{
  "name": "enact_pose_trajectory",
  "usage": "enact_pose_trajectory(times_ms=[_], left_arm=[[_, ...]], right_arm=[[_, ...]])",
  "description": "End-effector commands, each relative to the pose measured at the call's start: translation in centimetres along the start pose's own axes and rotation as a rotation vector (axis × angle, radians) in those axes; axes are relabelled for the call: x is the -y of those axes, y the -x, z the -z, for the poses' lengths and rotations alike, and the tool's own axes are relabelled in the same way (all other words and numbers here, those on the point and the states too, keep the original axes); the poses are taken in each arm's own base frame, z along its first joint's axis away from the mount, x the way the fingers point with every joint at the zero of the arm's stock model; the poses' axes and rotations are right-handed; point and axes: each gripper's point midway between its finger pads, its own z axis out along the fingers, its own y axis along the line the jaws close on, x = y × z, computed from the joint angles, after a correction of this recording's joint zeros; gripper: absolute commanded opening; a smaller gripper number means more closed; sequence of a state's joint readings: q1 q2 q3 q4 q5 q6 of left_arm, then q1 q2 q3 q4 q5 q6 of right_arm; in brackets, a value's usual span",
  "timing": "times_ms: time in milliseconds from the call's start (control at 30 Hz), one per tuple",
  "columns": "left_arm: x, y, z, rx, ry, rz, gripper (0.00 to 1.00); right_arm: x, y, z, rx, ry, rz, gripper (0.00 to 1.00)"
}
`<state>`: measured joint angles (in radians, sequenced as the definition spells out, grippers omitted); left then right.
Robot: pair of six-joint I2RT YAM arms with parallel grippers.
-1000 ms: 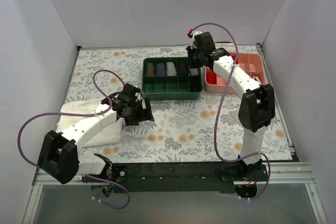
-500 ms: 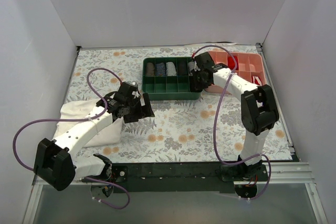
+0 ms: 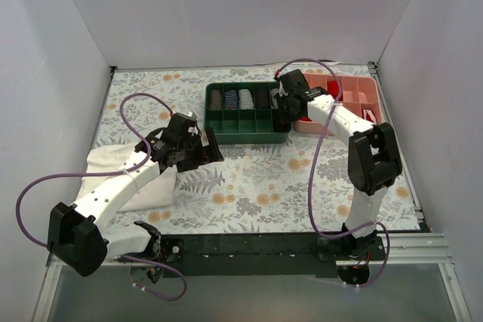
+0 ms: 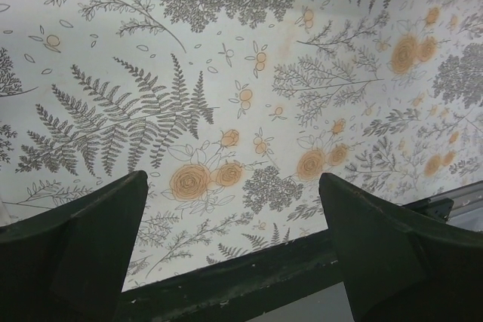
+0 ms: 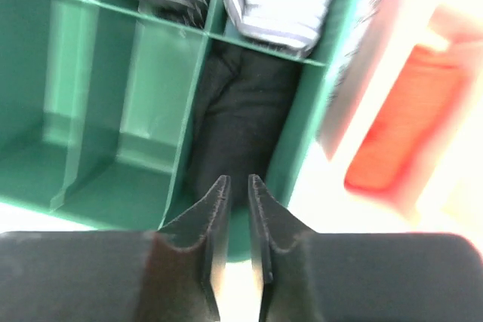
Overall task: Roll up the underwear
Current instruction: Reset both arms
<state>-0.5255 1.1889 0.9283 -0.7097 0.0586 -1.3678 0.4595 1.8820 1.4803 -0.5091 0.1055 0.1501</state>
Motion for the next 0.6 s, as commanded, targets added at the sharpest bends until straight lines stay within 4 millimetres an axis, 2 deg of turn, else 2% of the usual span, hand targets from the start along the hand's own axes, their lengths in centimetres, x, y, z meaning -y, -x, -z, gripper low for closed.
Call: enact_pose_trajectory(times_ms=[0, 33, 67, 100, 133, 167, 200, 233, 267, 300, 367, 400, 467, 500, 567], left_arm=[[2.1, 2.7, 1.8, 0.076, -0.045, -0.011, 0.98], [2.3, 3.0, 1.9, 0.081, -0.051, -0.014, 0.98], [2.5, 3.3, 2.0, 0.091, -0.056, -0.02, 0.98], [3.0, 3.8, 2.2, 0.105, -0.068, -0.026, 0.98], [3.2, 4.0, 2.2, 0.107, -0.07, -0.029, 0.98], [3.3, 4.3, 2.2, 0.112, -0.069, -0.032, 0.98], [3.5, 4.6, 2.4, 0.119, -0.069, -0.033, 0.98], [3.5, 4.8, 2.4, 0.125, -0.065, -0.035, 0.98], [3.5, 5.1, 2.5, 0.137, -0.063, -0.037, 0.98], [3.6, 5.3, 2.7, 0.148, -0.064, -0.042, 0.98], [3.5, 6.0, 3.2, 0.185, -0.057, -0.043, 0.98], [3.4, 6.3, 3.4, 0.201, -0.049, -0.049, 0.98], [3.6, 6.9, 4.1, 0.229, -0.054, -0.056, 0.98], [3.6, 7.1, 4.3, 0.238, -0.053, -0.058, 0.98], [3.9, 7.6, 5.1, 0.271, -0.065, -0.061, 0.98]], right_arm=[[-0.4, 7.9, 9.4, 0.336, 0.033, 0.02, 0.32], [-0.6, 7.9, 10.1, 0.349, 0.045, 0.021, 0.39], [-0.7, 7.6, 10.5, 0.351, 0.057, 0.026, 0.43], [-0.8, 7.4, 11.7, 0.366, 0.068, 0.023, 0.47], [-0.8, 6.9, 11.9, 0.36, 0.069, 0.019, 0.51], [-0.7, 5.3, 11.4, 0.329, 0.071, 0.014, 0.52], [-0.8, 4.8, 12.4, 0.342, 0.084, -0.004, 0.6], [-0.7, 4.3, 12.6, 0.347, 0.084, -0.017, 0.65], [-0.6, 3.3, 12.7, 0.346, 0.086, -0.029, 0.67], [-0.4, 1.5, 13.0, 0.349, 0.095, -0.034, 0.69], [-0.3, 0.1, 13.4, 0.375, 0.102, -0.058, 0.73], [0.2, -1.7, 13.8, 0.38, 0.093, -0.065, 0.76], [1.1, -3.2, 14.3, 0.387, 0.053, -0.095, 0.83], [2.4, -3.5, 15.5, 0.425, -0.005, -0.127, 0.84], [3.4, -5.9, 15.2, 0.401, -0.048, -0.173, 0.84]])
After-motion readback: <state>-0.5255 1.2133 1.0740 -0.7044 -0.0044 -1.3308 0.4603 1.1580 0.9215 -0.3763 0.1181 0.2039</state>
